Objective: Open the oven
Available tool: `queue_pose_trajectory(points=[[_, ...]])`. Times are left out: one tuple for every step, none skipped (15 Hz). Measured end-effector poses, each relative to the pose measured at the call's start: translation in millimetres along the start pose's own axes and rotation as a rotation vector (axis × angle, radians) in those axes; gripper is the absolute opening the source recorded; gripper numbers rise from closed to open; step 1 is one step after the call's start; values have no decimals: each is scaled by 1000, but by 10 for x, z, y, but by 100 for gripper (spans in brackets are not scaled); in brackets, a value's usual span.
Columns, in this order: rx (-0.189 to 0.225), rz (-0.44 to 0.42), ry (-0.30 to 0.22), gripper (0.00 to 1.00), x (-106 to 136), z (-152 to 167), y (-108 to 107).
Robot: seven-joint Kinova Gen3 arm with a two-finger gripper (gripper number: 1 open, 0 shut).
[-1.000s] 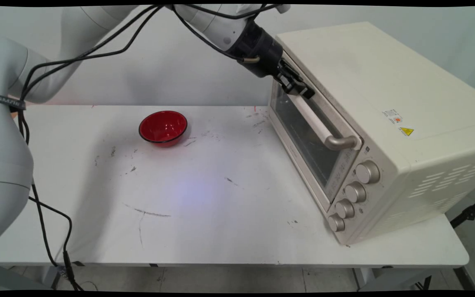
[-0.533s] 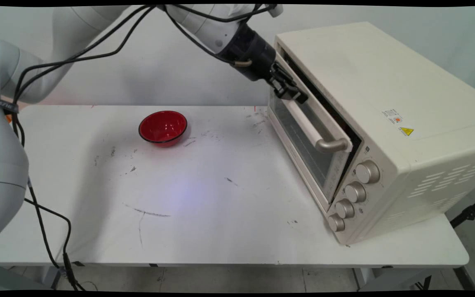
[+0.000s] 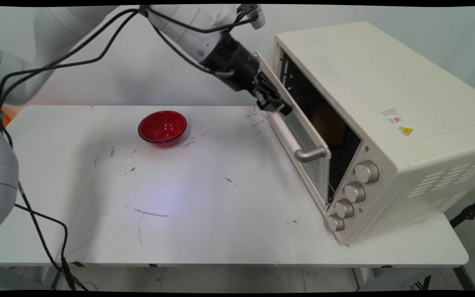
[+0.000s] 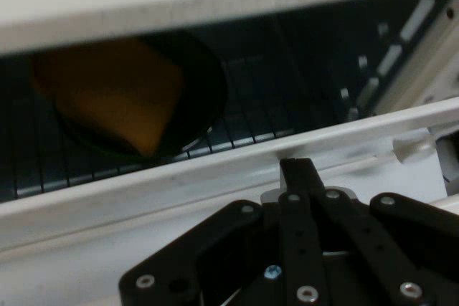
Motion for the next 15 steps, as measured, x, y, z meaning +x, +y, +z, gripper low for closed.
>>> queue_pose_trajectory(points=[[0,-1,-3,0,-29,-15,12],[-1,-3,-6,0,-71,-36,29],[-2,-5,-11,0,-120,-56,47],[-2,-7,-15,0,-170,-77,64],[-2,-10,-21,0,-229,-100,81],[-2,-12,-26,0,-291,-123,98],[-2,-13,-31,0,-355,-143,115],[-1,-14,-34,0,-411,-161,129],[1,-14,-38,0,-479,-178,145],[5,-14,-42,0,-552,-190,157],[9,-14,-45,0,-626,-202,169],[13,-14,-48,0,-690,-211,180],[17,-14,-50,0,-762,-219,193],[22,-13,-52,0,-834,-227,204],[26,-12,-54,0,-894,-232,214]])
